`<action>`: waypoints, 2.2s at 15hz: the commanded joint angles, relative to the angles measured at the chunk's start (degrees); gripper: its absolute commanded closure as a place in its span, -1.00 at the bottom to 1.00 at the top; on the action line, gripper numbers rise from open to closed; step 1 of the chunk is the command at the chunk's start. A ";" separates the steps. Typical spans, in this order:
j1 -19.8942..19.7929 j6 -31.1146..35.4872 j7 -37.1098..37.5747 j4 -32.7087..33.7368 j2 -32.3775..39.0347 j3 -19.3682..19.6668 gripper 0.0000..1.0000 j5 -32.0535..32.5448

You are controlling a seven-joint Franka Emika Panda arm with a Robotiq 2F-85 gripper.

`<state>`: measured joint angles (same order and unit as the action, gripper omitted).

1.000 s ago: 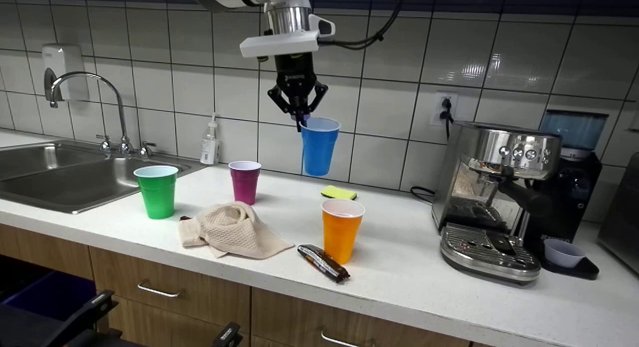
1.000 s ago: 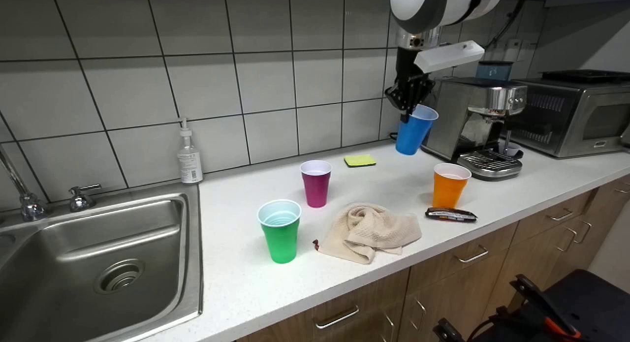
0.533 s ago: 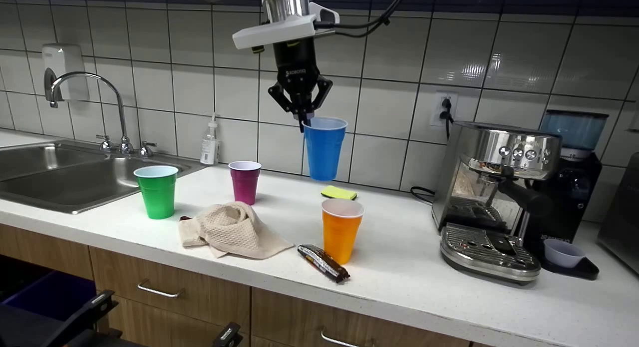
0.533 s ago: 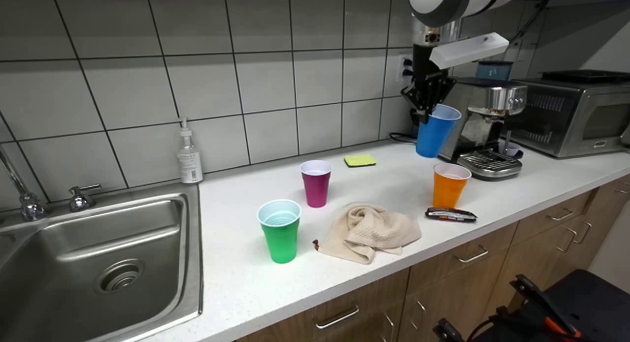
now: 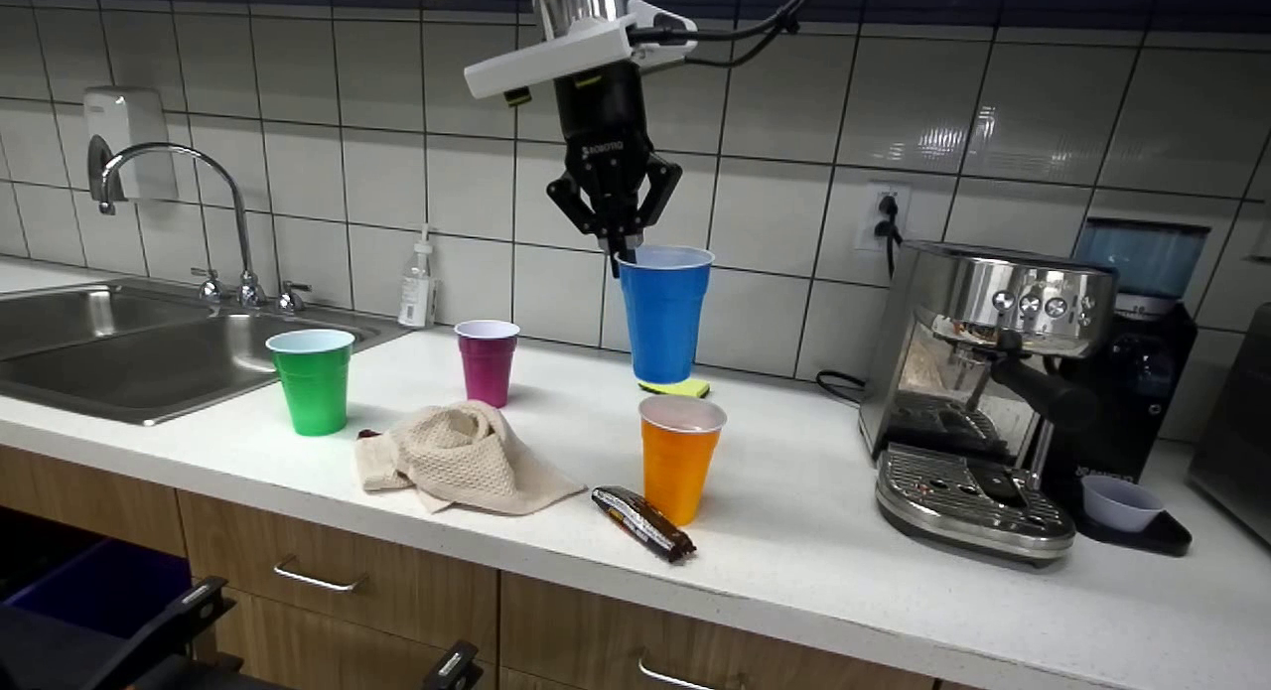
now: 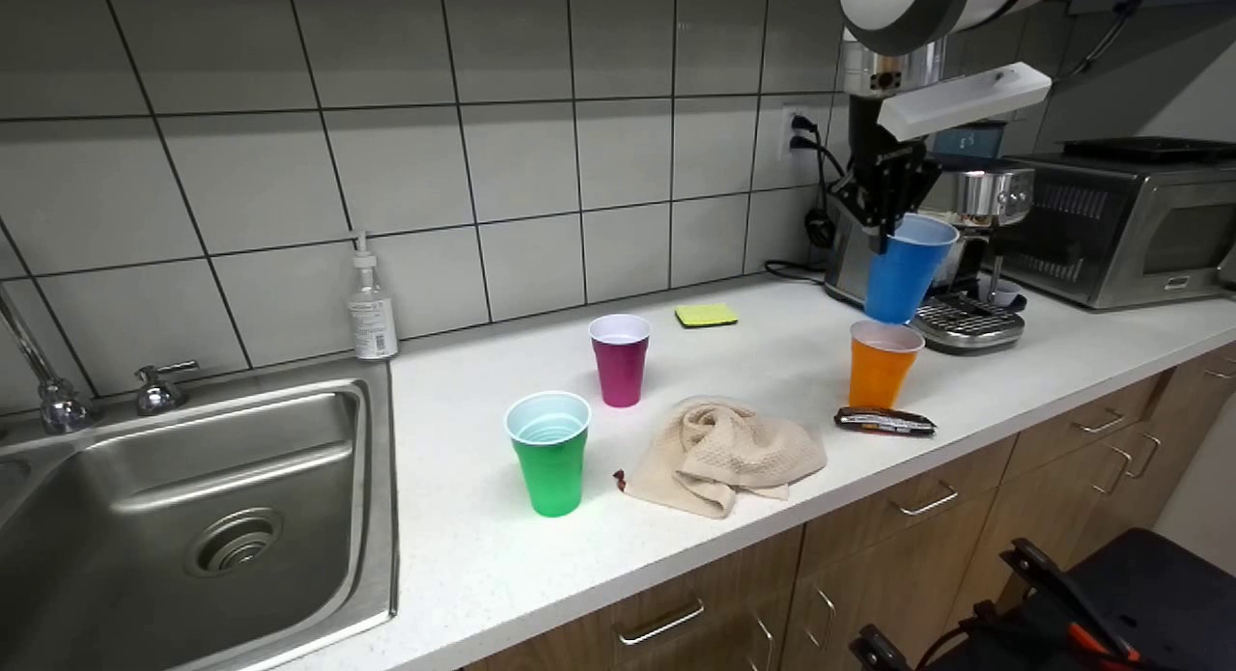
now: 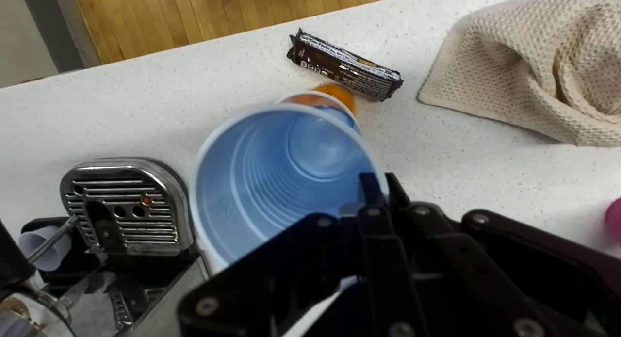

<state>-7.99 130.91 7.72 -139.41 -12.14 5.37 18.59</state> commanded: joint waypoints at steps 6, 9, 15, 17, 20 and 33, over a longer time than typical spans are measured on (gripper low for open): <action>-2.45 -0.99 2.98 0.62 1.59 0.33 0.98 2.38; -2.34 -0.68 2.73 1.25 3.07 0.53 0.98 2.13; -2.05 -0.22 2.54 3.53 6.20 0.90 0.98 1.77; -1.97 -0.19 2.46 4.41 7.07 1.05 0.98 1.74; -1.85 -0.11 2.38 5.45 8.37 1.26 0.98 1.73; -0.62 0.35 1.68 8.57 13.84 1.56 0.98 0.75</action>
<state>-9.33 131.35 9.02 -132.56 0.23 6.60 19.42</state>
